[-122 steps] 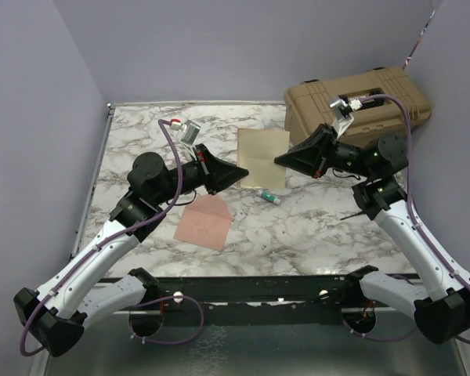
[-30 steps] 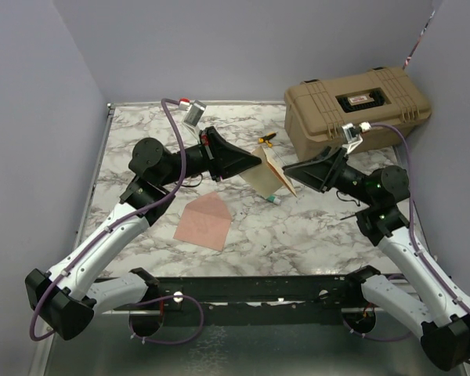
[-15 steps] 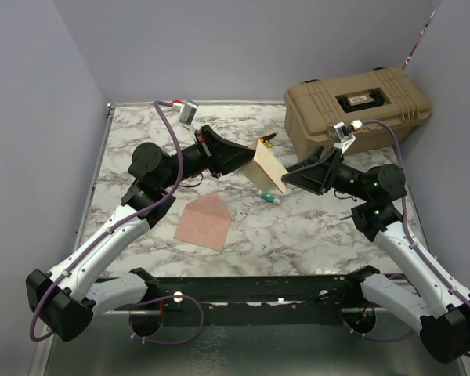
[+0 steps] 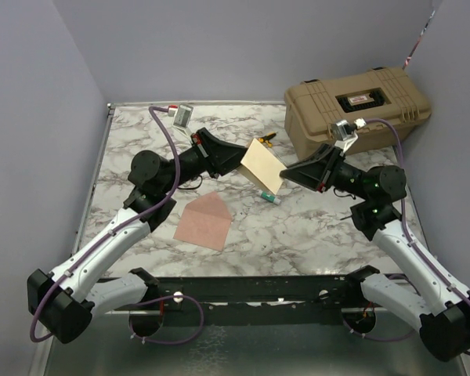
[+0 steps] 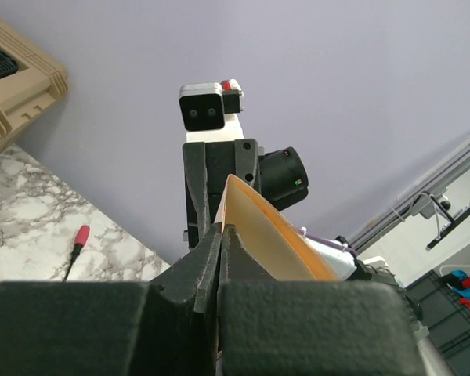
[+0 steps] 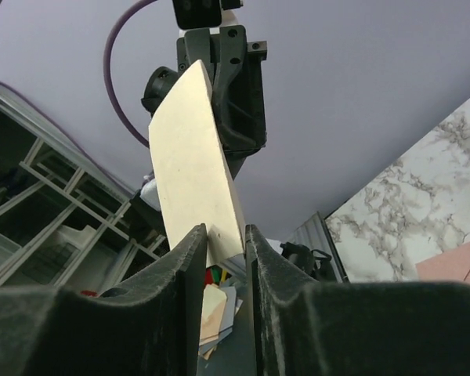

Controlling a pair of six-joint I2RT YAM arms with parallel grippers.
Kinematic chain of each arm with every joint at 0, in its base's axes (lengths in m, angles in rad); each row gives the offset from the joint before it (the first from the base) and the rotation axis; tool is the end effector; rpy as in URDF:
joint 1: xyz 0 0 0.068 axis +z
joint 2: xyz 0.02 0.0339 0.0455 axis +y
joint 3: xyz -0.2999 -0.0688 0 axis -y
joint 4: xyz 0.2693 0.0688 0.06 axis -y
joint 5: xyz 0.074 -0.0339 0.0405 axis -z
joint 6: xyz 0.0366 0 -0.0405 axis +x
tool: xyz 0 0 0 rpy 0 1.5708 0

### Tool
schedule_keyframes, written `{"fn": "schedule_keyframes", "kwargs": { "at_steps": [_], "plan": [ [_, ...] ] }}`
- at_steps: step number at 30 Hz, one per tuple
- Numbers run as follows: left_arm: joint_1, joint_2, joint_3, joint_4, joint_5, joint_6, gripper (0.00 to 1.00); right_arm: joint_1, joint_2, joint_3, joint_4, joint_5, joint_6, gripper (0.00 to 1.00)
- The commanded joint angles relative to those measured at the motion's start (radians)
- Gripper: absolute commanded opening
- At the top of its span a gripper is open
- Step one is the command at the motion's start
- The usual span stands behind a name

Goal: Place the letter into the envelope and seal it

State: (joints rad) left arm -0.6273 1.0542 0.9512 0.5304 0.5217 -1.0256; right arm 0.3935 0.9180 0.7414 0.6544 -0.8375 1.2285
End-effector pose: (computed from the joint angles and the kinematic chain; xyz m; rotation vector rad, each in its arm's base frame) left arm 0.1853 -0.1569 0.4501 0.2702 1.3744 -1.7131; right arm 0.1752 0.1022 0.4088 -0.3186 1.4649 1.8129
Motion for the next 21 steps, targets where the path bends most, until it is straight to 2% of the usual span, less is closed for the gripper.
{"fn": "schedule_keyframes", "kwargs": {
  "at_steps": [1, 6, 9, 12, 14, 18, 21],
  "plan": [
    [0.002, -0.023, -0.011, 0.052, -0.02, -0.024, 0.0, 0.005, 0.005, 0.005, 0.073, 0.008, -0.02, 0.26],
    [0.003, -0.033, -0.017, 0.053, -0.02, -0.019, 0.0, 0.005, 0.003, 0.028, 0.054, 0.003, -0.042, 0.01],
    [0.003, -0.048, -0.025, 0.016, -0.017, 0.026, 0.02, 0.005, -0.005, 0.053, -0.024, 0.009, -0.091, 0.0],
    [0.003, -0.09, -0.03, -0.149, -0.046, 0.161, 0.15, 0.005, -0.019, 0.089, -0.143, 0.023, -0.176, 0.0],
    [0.003, -0.135, -0.032, -0.327, -0.088, 0.288, 0.26, 0.005, -0.024, 0.131, -0.262, 0.038, -0.263, 0.0],
    [0.003, -0.23, -0.027, -0.62, -0.229, 0.509, 0.49, 0.005, -0.016, 0.227, -0.521, 0.078, -0.47, 0.0],
    [0.004, -0.273, -0.001, -0.77, -0.313, 0.619, 0.6, 0.005, 0.011, 0.313, -0.718, 0.108, -0.626, 0.0]
  ]
}}
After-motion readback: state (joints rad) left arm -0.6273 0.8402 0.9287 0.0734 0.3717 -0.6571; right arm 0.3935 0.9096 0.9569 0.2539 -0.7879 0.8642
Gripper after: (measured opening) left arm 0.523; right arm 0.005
